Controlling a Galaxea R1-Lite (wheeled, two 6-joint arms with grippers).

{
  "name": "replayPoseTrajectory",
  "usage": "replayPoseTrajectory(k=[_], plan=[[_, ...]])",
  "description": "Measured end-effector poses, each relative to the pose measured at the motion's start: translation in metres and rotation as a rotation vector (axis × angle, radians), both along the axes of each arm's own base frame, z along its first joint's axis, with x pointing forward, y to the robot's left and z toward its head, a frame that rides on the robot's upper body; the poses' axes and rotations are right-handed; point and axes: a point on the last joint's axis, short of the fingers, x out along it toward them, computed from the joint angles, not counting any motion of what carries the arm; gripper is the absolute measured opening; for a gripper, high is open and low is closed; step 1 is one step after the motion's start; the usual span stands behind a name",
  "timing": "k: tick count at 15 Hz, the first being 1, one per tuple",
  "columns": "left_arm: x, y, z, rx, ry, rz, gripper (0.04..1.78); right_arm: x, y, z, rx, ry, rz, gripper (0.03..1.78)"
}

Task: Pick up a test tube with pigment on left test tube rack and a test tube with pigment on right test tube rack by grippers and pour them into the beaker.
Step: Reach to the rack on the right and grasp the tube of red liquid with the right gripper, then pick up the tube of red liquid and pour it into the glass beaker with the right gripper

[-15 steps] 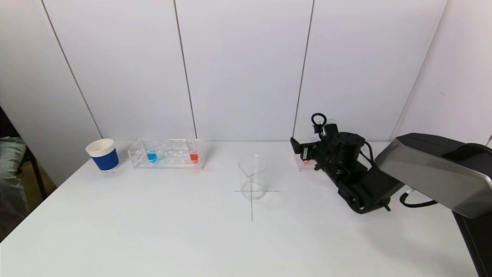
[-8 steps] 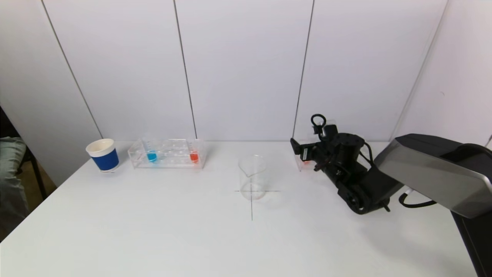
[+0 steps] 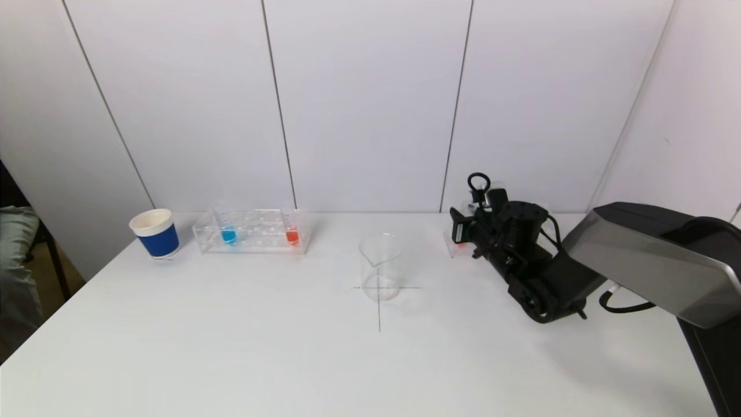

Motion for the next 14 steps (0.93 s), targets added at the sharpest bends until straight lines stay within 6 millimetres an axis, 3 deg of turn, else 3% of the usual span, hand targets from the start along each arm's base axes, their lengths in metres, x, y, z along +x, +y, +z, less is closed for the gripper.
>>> replayPoseTrajectory(k=[1,3,14], plan=[[0.0,0.0,0.0,0.0,0.0,0.0,1.73,0.0001,0.0,-0.0001,0.0,0.0,0.0,0.57],[0.0,0.0,0.0,0.0,0.0,0.0,1.73,0.0003,0.0002,0.0,0.0,0.0,0.001,0.5],[0.0,0.0,0.0,0.0,0.0,0.0,1.73,0.0004,0.0001,0.0005,0.001,-0.002,0.0,0.52]])
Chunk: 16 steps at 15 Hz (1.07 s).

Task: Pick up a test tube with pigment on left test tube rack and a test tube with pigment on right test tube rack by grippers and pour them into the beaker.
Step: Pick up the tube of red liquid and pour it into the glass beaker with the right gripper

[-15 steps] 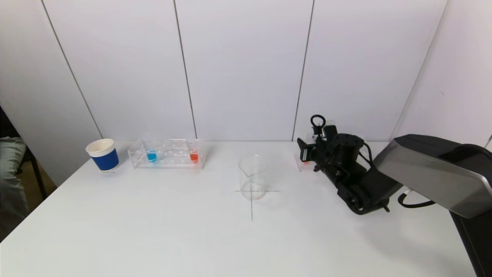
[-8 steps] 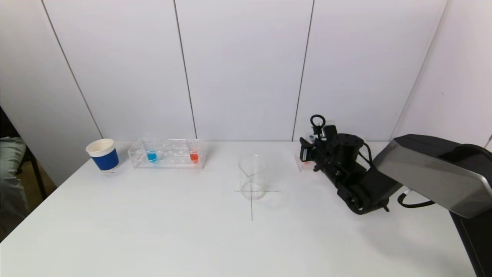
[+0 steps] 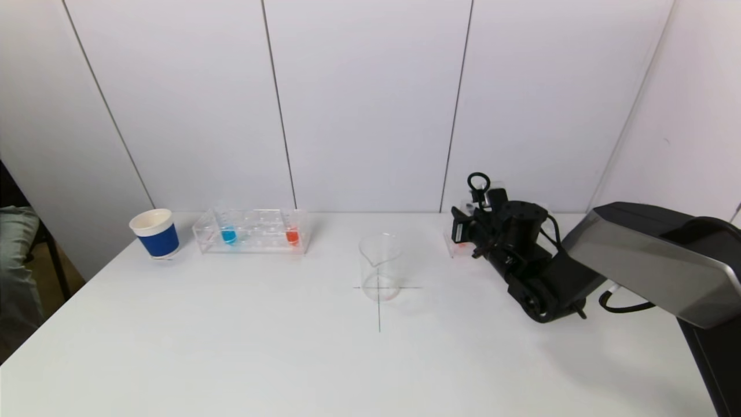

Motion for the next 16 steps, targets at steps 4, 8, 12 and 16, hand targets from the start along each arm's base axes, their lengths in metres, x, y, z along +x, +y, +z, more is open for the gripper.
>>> replayPoseTrajectory(k=[4,8,12,16], plan=[[0.0,0.0,0.0,0.0,0.0,0.0,1.73,-0.001,0.0,0.003,0.0,-0.003,0.0,0.52],[0.0,0.0,0.0,0.0,0.0,0.0,1.73,-0.008,-0.002,0.017,0.004,-0.019,0.002,0.52],[0.0,0.0,0.0,0.0,0.0,0.0,1.73,-0.011,-0.004,0.031,0.007,-0.032,-0.001,0.52],[0.0,0.0,0.0,0.0,0.0,-0.001,1.73,-0.013,-0.008,0.047,0.012,-0.054,-0.008,0.52]])
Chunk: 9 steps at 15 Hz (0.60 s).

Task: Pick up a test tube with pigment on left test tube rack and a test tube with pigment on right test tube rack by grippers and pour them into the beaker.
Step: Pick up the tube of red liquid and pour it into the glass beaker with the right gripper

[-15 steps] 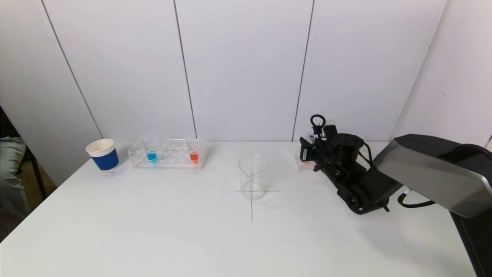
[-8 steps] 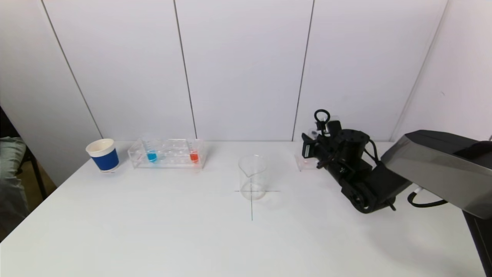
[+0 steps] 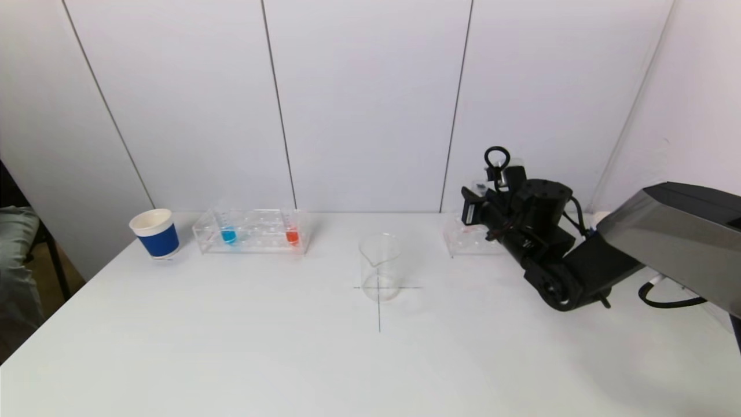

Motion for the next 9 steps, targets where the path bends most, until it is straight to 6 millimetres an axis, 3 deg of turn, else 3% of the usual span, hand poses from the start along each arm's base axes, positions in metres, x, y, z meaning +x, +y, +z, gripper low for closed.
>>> replayPoseTrajectory(k=[9], plan=[[0.0,0.0,0.0,0.0,0.0,0.0,1.73,-0.009,0.001,0.036,-0.009,-0.028,0.014,0.52]])
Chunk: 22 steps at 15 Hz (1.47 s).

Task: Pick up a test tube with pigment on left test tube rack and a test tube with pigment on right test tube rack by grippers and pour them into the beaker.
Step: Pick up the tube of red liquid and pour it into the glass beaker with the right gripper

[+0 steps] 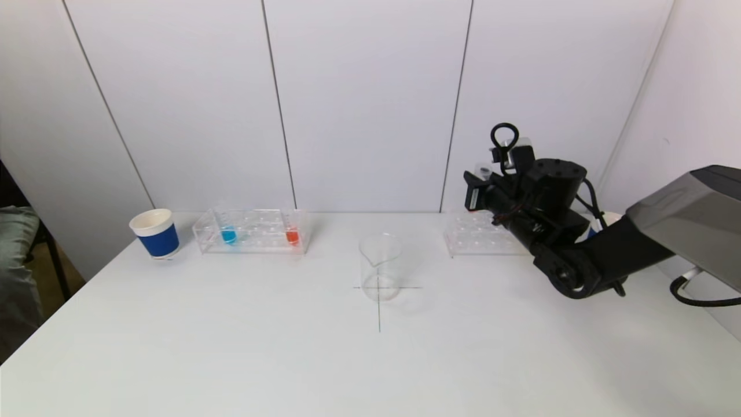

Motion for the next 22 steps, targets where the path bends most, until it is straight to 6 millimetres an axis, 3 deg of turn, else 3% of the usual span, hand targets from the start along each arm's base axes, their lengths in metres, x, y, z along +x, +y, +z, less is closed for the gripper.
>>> replayPoseTrajectory(k=[7,11,22], plan=[[0.0,0.0,0.0,0.0,0.0,0.0,1.73,-0.015,0.0,0.043,-0.133,-0.079,0.054,0.52],[0.0,0.0,0.0,0.0,0.0,0.0,1.73,-0.024,0.005,0.054,-0.224,-0.126,0.07,0.52],[0.0,0.0,0.0,0.0,0.0,0.0,1.73,-0.042,0.023,0.062,-0.416,-0.257,0.345,0.52]])
